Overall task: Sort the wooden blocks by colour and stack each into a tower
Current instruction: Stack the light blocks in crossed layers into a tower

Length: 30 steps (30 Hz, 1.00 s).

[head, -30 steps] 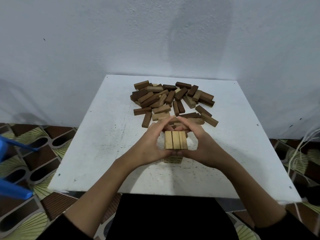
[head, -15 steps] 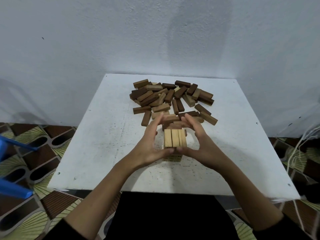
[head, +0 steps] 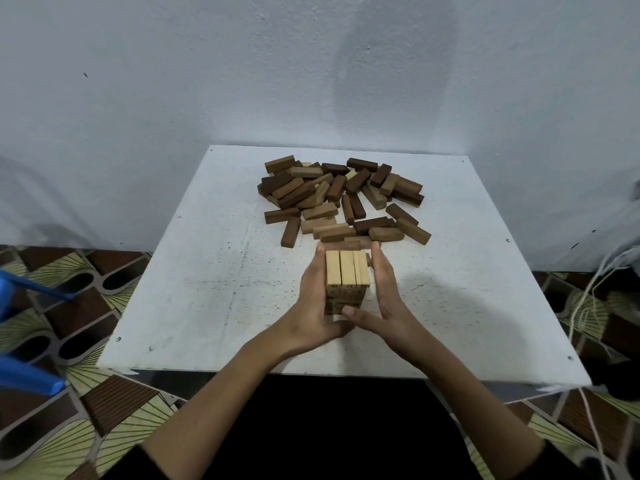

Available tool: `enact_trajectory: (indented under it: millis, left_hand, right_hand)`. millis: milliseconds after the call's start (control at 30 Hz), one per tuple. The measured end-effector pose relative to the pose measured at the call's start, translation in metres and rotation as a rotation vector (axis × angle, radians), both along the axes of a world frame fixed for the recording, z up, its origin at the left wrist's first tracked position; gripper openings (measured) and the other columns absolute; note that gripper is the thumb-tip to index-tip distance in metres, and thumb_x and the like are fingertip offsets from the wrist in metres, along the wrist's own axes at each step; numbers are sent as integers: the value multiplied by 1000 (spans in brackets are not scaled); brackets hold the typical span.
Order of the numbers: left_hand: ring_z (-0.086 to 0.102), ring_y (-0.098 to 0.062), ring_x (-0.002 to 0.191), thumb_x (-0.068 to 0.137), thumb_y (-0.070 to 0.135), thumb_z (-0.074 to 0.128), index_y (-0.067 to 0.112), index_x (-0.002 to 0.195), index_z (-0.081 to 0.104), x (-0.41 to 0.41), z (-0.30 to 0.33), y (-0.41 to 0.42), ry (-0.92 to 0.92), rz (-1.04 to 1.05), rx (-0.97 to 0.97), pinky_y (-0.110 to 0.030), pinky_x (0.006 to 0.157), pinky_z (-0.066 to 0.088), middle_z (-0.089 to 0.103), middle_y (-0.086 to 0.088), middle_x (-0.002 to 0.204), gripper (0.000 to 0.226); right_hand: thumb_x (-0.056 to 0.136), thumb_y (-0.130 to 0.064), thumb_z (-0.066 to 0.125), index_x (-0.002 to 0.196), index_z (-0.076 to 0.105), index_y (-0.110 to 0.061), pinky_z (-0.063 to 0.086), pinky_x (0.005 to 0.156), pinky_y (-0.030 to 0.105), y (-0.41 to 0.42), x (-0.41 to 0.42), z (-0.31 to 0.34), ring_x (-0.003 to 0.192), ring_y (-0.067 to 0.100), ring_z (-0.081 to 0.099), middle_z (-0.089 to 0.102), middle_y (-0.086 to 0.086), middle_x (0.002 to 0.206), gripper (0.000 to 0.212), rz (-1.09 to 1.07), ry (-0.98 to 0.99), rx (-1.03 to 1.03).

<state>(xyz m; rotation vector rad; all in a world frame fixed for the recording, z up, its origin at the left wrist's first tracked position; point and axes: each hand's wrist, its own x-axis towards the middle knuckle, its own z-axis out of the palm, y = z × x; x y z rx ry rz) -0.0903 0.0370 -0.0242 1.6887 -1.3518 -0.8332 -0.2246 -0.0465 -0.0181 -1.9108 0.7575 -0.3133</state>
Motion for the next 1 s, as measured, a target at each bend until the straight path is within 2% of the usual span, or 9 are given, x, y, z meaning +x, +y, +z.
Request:
enact_trajectory:
  millis: [200, 300, 400, 567, 667, 733, 867, 933, 1000]
  left_hand:
    - [4, -12, 144, 68, 38, 64, 25, 139, -23, 0, 1, -1, -18, 1, 16, -31, 117, 14, 2, -1, 156, 113]
    - [3, -14, 145, 67, 40, 65, 17, 144, -22, 1, 0, -1, -23, 0, 28, -33, 117, 15, 0, 0, 156, 118]
    - [4, -13, 144, 63, 49, 63, 20, 143, -23, 1, 0, -1, -22, -3, 26, -35, 118, 16, 2, 4, 153, 120]
    - [4, -14, 144, 67, 35, 65, 20, 141, -23, 0, 0, -1, -15, 0, 36, -40, 119, 16, 1, 2, 153, 116]
    - [3, -13, 144, 67, 34, 65, 17, 143, -23, 0, -1, -2, -12, -2, 43, -38, 119, 16, 1, 7, 149, 118]
    - [4, -13, 144, 67, 34, 66, 25, 140, -23, 1, -3, -2, -4, -4, 42, -37, 119, 16, 2, 9, 148, 116]
    - [9, -12, 142, 65, 32, 67, 42, 129, -21, 1, -7, -2, 0, 1, 28, -31, 116, 18, 6, 9, 146, 110]
    - [12, -13, 142, 65, 33, 69, 41, 132, -19, 2, -9, -2, 4, 4, 10, -28, 116, 19, 9, 14, 145, 111]
    - [13, -17, 144, 62, 44, 69, 32, 142, -17, 5, -11, -1, 26, 5, 3, -34, 117, 22, 11, 7, 152, 117]
  right_hand:
    - [61, -72, 53, 138, -19, -42, 6, 119, 43, 2, 1, 1, 142, 0, -11, -17, -19, 154, 110, 29, -7, -8]
    - [61, -72, 52, 139, -19, -40, 6, 118, 41, 3, 1, 1, 142, 1, -10, -17, -17, 155, 110, 37, -8, -11]
    - [60, -74, 53, 140, -20, -40, 6, 118, 41, 3, 2, 0, 141, 0, -11, -18, -18, 154, 113, 42, -2, -19]
    - [52, -91, 48, 142, -21, -37, 4, 119, 44, 3, 4, -2, 142, 2, -14, -19, -19, 154, 126, 54, 1, -32]
    - [56, -84, 53, 143, -21, -35, 5, 119, 47, 4, 3, -3, 142, 3, -14, -18, -18, 154, 124, 57, -6, -19]
    - [61, -74, 54, 142, -21, -37, 5, 119, 48, 5, 3, -3, 142, 4, -14, -18, -18, 154, 117, 58, 4, -15]
    - [61, -73, 50, 136, -21, -44, 3, 119, 45, 5, 3, -4, 142, 2, -15, -22, -18, 154, 107, 63, 37, -20]
    - [61, -73, 49, 137, -20, -43, 2, 119, 43, 4, 2, -6, 141, 0, -16, -22, -17, 154, 107, 67, 40, -40]
    - [64, -69, 56, 143, -13, -41, 9, 119, 41, 1, -1, -4, 143, 1, -7, -10, -21, 155, 109, 67, 9, -30]
